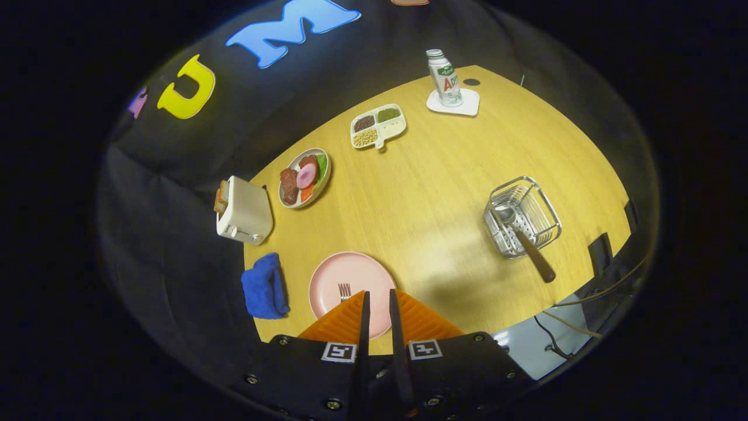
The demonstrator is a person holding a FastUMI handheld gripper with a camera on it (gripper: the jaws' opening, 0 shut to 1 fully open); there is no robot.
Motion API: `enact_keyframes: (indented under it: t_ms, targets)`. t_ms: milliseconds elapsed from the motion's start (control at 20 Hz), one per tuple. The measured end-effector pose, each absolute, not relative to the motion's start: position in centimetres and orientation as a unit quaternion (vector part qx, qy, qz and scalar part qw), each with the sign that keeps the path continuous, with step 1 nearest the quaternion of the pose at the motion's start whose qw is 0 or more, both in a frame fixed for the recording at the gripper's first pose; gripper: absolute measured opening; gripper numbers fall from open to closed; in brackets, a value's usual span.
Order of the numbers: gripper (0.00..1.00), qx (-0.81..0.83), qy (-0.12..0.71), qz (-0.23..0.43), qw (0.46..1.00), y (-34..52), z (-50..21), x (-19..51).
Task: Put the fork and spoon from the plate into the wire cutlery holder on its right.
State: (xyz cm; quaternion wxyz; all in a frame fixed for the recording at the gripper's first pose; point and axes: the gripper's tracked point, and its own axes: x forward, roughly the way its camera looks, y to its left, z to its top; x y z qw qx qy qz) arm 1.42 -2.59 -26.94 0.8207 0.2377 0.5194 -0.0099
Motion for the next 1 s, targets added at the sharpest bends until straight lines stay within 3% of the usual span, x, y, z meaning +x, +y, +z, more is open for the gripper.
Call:
enact_keyframes:
  t_ms: [550,700,800,1000]
  targets:
    - [0.19,0.213,0.596,0.039,0.773,6.8,-34.0,-0.4]
    - [0.24,0.206,0.619,0.042,0.757,8.4,-36.3,-0.9]
    - [0.35,0.197,0.634,0.042,0.747,9.3,-37.7,-1.4]
    - [0.35,0.188,0.657,0.042,0.729,10.9,-40.0,-1.9]
